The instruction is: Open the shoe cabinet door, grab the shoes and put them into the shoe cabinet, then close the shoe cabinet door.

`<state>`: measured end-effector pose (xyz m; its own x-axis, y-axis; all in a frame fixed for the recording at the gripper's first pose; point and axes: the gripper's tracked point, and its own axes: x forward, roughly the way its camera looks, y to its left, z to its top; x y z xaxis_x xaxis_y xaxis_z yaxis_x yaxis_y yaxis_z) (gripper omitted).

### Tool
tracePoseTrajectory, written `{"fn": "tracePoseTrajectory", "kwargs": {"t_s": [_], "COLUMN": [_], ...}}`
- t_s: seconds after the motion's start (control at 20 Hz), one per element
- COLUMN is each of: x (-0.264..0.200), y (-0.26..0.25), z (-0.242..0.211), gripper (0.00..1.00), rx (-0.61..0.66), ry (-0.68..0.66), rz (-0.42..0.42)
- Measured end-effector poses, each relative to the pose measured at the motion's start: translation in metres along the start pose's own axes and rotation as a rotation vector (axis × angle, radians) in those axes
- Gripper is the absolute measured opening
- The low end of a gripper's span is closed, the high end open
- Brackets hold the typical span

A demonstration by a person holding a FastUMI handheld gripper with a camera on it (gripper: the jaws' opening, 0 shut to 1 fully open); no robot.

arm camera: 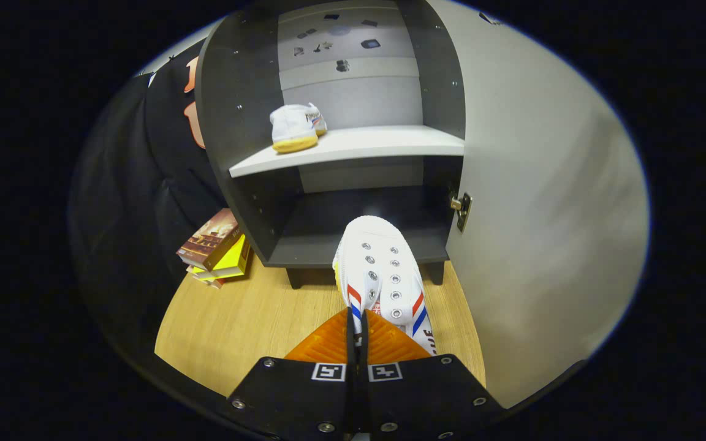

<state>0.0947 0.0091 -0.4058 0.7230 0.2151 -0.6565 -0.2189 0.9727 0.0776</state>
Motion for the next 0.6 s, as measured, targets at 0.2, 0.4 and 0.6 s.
{"fn": "tracePoseTrajectory", "kwargs": {"t_s": [0.2,0.4,0.6], "x": [-0.035,-0.055,-0.046], "y": [0.016,0.023,0.018], "z": [0.057,0.113,0.17], "gripper": [0.0,0.0,0.0], "rx": [-0.02,-0.04,-0.065], "ry": [-0.071,-0.139,-0.196], "rz": [0.005,-0.018,-0.083]}}
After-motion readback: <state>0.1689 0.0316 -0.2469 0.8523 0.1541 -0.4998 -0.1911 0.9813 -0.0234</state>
